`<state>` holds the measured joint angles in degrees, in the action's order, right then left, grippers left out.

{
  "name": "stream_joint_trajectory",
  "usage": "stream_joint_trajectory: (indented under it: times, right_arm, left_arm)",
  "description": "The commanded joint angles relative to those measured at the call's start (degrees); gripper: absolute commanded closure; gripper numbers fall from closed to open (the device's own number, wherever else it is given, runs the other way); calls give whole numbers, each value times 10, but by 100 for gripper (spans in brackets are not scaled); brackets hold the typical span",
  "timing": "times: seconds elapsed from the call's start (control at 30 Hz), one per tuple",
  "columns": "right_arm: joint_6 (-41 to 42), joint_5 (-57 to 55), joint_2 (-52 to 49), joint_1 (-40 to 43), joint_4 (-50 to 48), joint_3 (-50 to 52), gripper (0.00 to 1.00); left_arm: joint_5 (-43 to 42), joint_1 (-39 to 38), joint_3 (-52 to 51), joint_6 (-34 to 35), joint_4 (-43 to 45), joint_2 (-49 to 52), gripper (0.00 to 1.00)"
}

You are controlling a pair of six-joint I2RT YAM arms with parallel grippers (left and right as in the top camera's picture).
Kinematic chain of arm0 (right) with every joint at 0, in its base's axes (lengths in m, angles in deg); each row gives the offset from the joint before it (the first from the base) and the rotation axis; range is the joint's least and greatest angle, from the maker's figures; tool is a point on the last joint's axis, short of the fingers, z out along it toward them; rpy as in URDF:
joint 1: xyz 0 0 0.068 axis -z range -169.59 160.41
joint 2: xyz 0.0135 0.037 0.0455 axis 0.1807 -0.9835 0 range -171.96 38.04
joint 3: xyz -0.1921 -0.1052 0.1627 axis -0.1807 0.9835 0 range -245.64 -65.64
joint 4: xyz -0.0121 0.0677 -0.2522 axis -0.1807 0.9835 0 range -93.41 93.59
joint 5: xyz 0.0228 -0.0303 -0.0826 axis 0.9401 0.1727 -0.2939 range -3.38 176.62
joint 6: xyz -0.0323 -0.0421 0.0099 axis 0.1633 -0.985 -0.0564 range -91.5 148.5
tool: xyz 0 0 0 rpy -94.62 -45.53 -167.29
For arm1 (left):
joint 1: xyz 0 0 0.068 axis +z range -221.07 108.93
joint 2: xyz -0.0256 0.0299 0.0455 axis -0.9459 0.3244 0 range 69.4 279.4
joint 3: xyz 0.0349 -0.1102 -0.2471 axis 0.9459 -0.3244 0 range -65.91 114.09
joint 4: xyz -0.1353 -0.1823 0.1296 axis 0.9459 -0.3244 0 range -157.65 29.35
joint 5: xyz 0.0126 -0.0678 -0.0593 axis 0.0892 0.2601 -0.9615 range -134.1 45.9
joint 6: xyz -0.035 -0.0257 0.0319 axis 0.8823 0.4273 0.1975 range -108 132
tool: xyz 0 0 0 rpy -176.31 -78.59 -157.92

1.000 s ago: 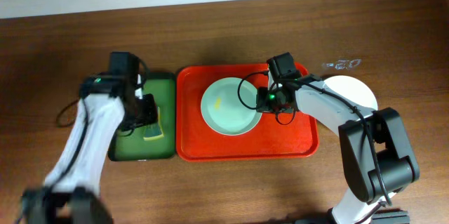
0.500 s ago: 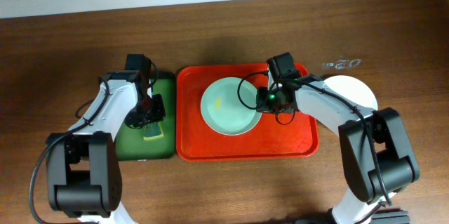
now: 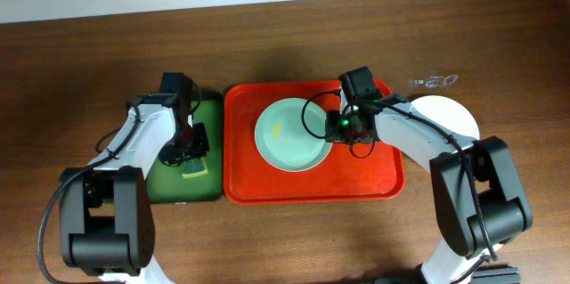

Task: Clean dirty plates on tray and stack at the side
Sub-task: 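Grasp the sponge in the green tray with the left gripper, then carry the sponge with the left gripper onto the pale green plate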

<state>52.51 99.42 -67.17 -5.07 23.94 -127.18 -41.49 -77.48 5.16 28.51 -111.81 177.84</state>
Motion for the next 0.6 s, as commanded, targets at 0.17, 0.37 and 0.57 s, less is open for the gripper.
stream_joint_trajectory:
  times: [0.17, 0.37, 0.57]
  right_arm:
    - [5, 1, -2, -2, -2, 1, 95]
    - [5, 1, -2, -2, -1, 1, 59]
    - [5, 46, -2, -4, 49, 2, 96]
  left_arm:
    - [8, -2, -35, -3, 38, 4, 100]
    - [5, -2, 9, -62, 53, -61, 100]
    - [8, -2, 4, -96, 74, -107, 100]
